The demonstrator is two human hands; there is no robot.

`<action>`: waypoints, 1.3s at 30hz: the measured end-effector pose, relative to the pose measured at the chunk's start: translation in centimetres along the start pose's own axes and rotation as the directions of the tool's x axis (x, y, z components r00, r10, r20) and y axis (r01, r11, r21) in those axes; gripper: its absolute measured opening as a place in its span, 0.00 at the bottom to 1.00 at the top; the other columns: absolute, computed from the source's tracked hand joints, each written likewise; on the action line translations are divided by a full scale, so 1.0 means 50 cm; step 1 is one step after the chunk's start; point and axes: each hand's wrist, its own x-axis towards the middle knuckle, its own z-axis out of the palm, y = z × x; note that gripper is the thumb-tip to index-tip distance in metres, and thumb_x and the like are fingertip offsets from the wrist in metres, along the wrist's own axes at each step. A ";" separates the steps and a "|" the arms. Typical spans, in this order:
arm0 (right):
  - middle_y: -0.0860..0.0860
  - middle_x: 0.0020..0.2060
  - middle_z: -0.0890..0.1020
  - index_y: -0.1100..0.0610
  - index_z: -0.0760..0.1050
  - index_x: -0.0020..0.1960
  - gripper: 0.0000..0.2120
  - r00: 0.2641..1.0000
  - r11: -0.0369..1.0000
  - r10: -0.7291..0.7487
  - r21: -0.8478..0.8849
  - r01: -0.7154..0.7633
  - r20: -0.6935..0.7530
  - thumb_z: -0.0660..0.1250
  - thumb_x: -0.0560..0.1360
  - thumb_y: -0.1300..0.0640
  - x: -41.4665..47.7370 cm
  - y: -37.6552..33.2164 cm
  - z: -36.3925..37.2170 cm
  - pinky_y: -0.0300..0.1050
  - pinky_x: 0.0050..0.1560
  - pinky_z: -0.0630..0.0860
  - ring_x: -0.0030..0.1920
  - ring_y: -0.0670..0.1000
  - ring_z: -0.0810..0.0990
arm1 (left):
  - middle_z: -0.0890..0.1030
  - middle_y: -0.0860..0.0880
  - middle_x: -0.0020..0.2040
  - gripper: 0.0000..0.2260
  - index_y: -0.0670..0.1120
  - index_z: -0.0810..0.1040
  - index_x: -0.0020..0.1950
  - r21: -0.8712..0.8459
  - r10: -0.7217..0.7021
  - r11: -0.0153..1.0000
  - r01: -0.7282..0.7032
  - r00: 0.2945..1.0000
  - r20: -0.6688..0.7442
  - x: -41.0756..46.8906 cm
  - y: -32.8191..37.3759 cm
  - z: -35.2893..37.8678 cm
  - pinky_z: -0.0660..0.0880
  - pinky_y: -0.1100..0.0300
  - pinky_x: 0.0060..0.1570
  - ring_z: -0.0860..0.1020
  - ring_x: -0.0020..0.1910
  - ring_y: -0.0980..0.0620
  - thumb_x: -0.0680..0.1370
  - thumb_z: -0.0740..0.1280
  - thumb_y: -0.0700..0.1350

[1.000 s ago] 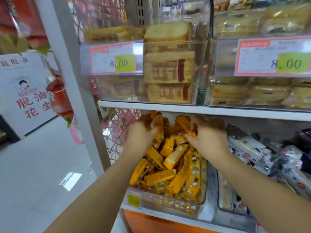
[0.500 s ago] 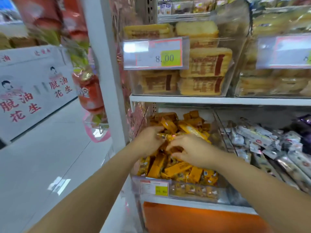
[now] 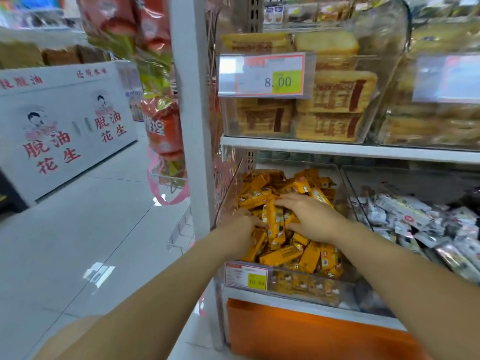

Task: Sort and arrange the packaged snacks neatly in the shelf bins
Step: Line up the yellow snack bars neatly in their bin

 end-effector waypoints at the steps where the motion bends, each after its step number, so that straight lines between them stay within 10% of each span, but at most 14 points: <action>1: 0.47 0.73 0.63 0.46 0.61 0.73 0.26 0.998 1.000 0.001 0.017 0.000 -0.070 0.65 0.77 0.53 -0.005 -0.001 -0.002 0.50 0.68 0.66 0.72 0.50 0.63 | 0.60 0.44 0.73 0.21 0.49 0.68 0.72 0.009 -0.012 1.000 0.012 1.000 -0.004 0.009 0.001 0.005 0.64 0.59 0.65 0.67 0.68 0.44 0.79 0.62 0.38; 6: 0.44 0.70 0.67 0.42 0.66 0.69 0.22 0.923 0.986 0.059 -0.124 -0.114 -0.379 0.63 0.77 0.47 -0.020 0.006 -0.024 0.47 0.62 0.67 0.66 0.51 0.69 | 0.63 0.44 0.71 0.18 0.48 0.75 0.66 -0.093 -0.070 0.994 0.057 0.987 -0.145 0.060 0.000 0.028 0.65 0.62 0.60 0.70 0.65 0.45 0.78 0.63 0.36; 19: 0.49 0.77 0.48 0.41 0.56 0.74 0.27 0.996 0.974 0.088 -0.210 -0.083 0.013 0.60 0.78 0.45 0.074 0.070 -0.028 0.58 0.72 0.52 0.75 0.56 0.47 | 0.68 0.44 0.68 0.19 0.51 0.71 0.68 -0.243 -0.051 0.969 -0.034 0.941 -0.336 0.155 0.024 0.021 0.72 0.57 0.57 0.75 0.61 0.45 0.79 0.63 0.40; 23: 0.46 0.75 0.58 0.41 0.62 0.72 0.27 0.996 1.000 0.002 0.030 0.001 -0.086 0.66 0.75 0.44 0.037 0.074 -0.053 0.48 0.71 0.60 0.73 0.50 0.58 | 0.68 0.49 0.63 0.16 0.52 0.73 0.64 -0.248 -0.016 0.966 -0.072 0.942 -0.335 0.123 0.005 0.029 0.70 0.61 0.54 0.74 0.59 0.50 0.77 0.67 0.51; 28: 0.46 0.68 0.70 0.44 0.66 0.70 0.27 0.996 0.988 -0.053 -0.142 0.063 0.071 0.69 0.73 0.48 0.016 0.066 -0.035 0.50 0.65 0.65 0.68 0.50 0.65 | 0.69 0.49 0.65 0.33 0.56 0.60 0.73 -0.221 -0.032 0.975 -0.002 0.988 -0.151 0.111 0.014 0.042 0.75 0.52 0.54 0.76 0.56 0.46 0.72 0.72 0.55; 34: 0.42 0.51 0.76 0.45 0.76 0.56 0.11 0.996 0.996 -0.082 0.034 0.083 -0.033 0.69 0.73 0.50 0.000 0.075 -0.048 0.41 0.51 0.71 0.54 0.45 0.74 | 0.76 0.54 0.49 0.19 0.54 0.71 0.61 -0.568 -0.138 0.818 -0.091 0.927 -0.348 0.109 0.024 0.012 0.73 0.64 0.41 0.75 0.41 0.58 0.73 0.72 0.45; 39: 0.43 0.42 0.71 0.51 0.75 0.48 0.06 0.862 0.977 0.130 0.214 -0.025 -0.490 0.69 0.72 0.55 -0.009 0.101 -0.056 0.39 0.42 0.64 0.42 0.44 0.71 | 0.80 0.53 0.48 0.19 0.53 0.70 0.55 -0.780 -0.424 0.606 -0.158 0.765 -0.485 0.145 0.033 -0.017 0.76 0.57 0.46 0.81 0.47 0.51 0.69 0.74 0.53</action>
